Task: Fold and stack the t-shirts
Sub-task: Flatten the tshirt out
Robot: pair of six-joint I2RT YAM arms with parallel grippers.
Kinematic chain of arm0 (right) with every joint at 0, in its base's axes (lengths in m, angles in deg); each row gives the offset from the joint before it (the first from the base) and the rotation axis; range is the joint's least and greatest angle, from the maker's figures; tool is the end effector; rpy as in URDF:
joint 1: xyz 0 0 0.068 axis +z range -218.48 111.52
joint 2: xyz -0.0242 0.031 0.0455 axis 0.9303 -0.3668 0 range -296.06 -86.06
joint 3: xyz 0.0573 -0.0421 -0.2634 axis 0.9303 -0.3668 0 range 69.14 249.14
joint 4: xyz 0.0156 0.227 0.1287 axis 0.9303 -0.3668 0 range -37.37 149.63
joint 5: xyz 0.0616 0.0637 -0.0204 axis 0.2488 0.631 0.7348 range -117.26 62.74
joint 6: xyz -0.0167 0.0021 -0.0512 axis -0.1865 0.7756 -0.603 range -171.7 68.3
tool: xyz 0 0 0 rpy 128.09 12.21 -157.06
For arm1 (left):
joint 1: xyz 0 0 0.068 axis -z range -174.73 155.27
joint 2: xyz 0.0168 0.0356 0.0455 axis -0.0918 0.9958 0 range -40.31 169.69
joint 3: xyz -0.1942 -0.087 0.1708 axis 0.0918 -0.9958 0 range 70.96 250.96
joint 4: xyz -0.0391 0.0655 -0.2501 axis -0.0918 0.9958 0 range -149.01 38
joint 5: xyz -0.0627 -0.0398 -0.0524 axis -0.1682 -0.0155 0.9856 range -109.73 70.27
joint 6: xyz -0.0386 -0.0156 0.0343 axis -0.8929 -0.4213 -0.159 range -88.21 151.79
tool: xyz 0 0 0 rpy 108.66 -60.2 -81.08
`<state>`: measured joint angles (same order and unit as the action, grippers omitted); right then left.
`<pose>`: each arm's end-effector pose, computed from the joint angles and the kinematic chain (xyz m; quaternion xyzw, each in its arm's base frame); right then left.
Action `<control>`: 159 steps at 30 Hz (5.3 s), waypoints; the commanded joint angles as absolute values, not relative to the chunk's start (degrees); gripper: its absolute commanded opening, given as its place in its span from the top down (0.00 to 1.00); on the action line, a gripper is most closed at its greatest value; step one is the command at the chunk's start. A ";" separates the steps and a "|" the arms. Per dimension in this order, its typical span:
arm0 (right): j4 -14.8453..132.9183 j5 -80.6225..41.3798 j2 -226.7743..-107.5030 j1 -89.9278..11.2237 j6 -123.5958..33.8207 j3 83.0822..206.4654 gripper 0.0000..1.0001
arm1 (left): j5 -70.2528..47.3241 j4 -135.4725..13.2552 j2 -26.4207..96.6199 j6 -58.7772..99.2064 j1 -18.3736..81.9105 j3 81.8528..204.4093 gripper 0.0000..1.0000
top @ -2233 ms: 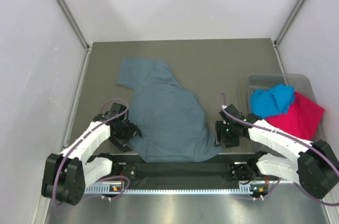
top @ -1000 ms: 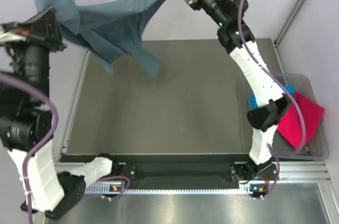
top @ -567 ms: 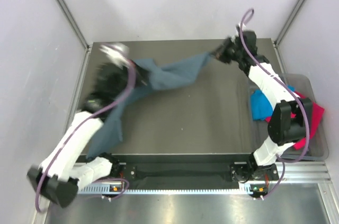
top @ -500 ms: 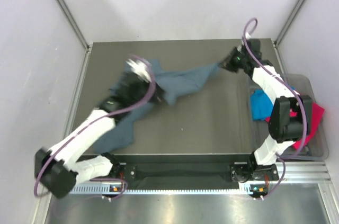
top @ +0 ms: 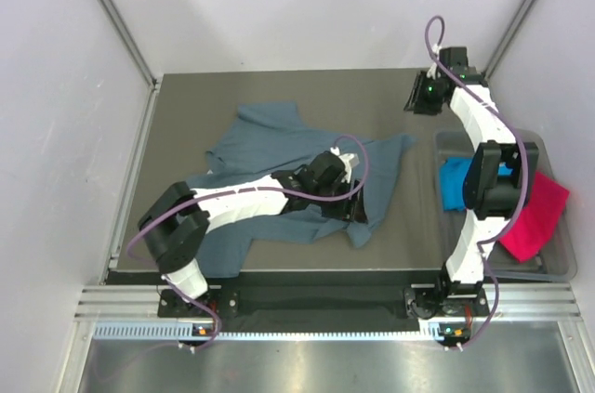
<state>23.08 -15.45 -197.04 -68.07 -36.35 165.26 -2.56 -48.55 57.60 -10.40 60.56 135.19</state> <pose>0.4346 0.0103 0.2702 0.0883 0.9353 0.1413 0.3122 0.2026 -0.3109 0.2139 0.1616 0.8981 -0.3802 0.1508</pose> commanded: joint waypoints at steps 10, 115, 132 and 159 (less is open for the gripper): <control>14.98 -23.67 -187.86 -54.34 -39.49 163.91 0.33 | -18.12 -18.67 28.26 -14.70 33.16 128.71 0.07; 29.69 -11.97 -167.71 -50.38 -21.80 124.23 0.47 | -27.28 -0.21 22.10 -26.46 -8.97 118.16 0.36; 31.33 -8.89 -165.51 -43.52 -26.03 121.08 0.45 | -28.34 -3.81 24.81 -31.22 -11.25 105.68 0.37; 30.00 -14.25 -166.04 -49.67 -34.46 118.45 0.49 | -23.59 -8.74 21.22 -23.23 -10.82 106.46 1.00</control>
<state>28.30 -13.04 -165.96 -49.54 -29.11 116.14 -23.87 -9.31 24.03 -28.06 -11.13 102.99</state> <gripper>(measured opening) 0.517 0.021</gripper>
